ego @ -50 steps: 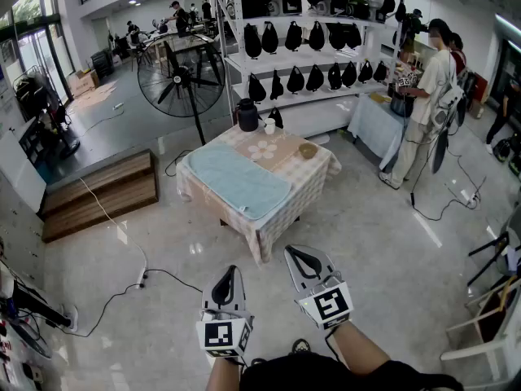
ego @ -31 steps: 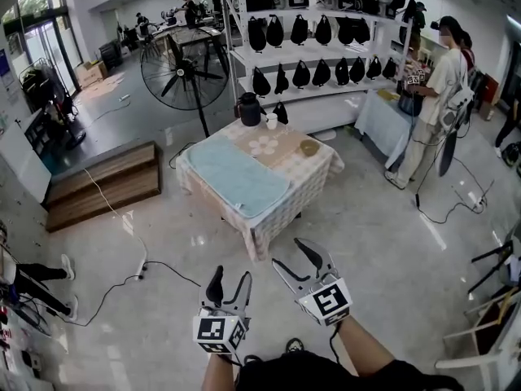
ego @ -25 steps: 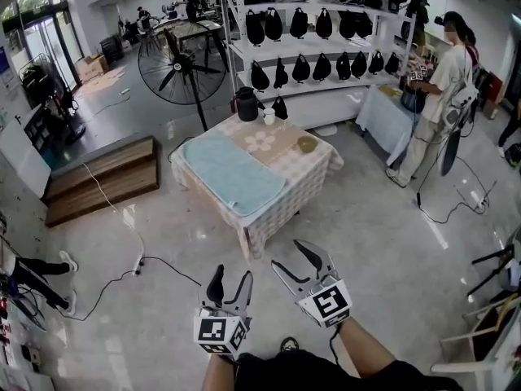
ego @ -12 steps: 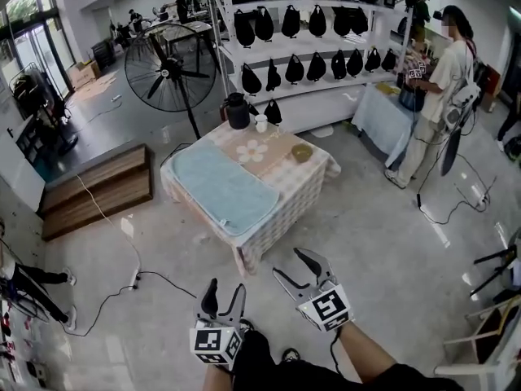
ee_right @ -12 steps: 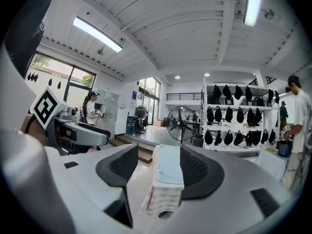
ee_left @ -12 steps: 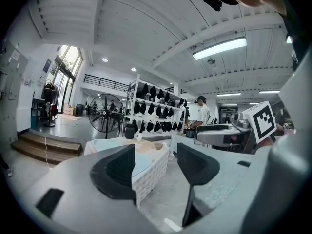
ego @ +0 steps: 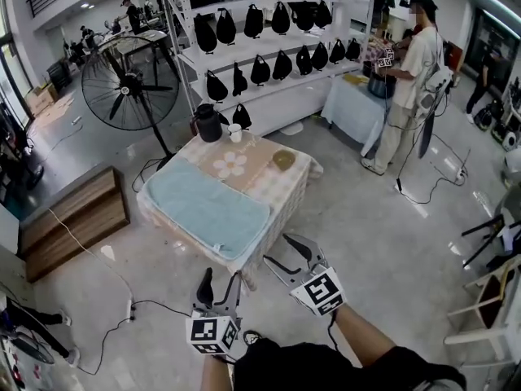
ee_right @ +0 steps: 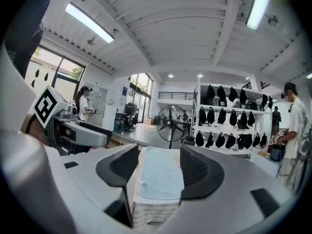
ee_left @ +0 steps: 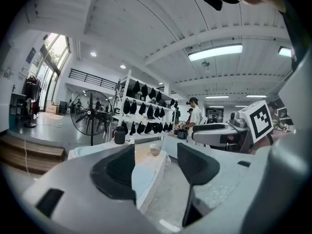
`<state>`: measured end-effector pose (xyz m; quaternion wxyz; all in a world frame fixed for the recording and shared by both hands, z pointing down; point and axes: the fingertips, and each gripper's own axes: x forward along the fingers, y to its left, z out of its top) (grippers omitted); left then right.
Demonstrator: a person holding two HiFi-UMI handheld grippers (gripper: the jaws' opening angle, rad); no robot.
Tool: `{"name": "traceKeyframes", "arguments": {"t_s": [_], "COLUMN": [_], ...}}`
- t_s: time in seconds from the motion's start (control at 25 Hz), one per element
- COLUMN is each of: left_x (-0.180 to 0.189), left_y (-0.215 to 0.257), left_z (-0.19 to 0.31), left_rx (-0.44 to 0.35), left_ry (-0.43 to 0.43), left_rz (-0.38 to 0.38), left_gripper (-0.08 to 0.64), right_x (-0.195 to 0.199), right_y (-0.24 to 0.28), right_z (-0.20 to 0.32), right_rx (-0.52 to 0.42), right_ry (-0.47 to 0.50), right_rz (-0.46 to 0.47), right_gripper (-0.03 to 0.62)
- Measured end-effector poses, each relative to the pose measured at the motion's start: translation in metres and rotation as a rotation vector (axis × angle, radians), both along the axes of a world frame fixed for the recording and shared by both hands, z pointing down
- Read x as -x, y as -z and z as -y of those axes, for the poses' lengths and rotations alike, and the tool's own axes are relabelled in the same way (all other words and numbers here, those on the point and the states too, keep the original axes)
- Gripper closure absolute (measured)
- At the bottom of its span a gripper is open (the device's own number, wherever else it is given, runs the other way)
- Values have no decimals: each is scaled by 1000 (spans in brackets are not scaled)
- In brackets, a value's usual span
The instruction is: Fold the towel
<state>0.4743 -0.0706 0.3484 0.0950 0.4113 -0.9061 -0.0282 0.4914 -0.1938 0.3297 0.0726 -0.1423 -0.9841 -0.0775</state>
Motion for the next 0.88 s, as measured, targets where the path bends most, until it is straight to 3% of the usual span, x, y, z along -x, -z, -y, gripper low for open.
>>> {"name": "traceKeyframes", "arguments": {"t_s": [0.28, 0.48, 0.88], "left_x": [84, 134, 207], "left_y": [-21, -49, -136], "left_z": [-32, -21, 23], "left_rx": [11, 14, 122], "left_ry": [-49, -79, -78], "left_rz": [-27, -81, -277], "left_gripper": [305, 305, 305], "right_x": [80, 133, 233], "right_y": [-16, -36, -118], "right_z": [-22, -16, 50], "right_rx": [3, -36, -22], "right_ry": [-54, -49, 15], "right_rz": [-14, -61, -247], "right_gripper": [347, 347, 347]}}
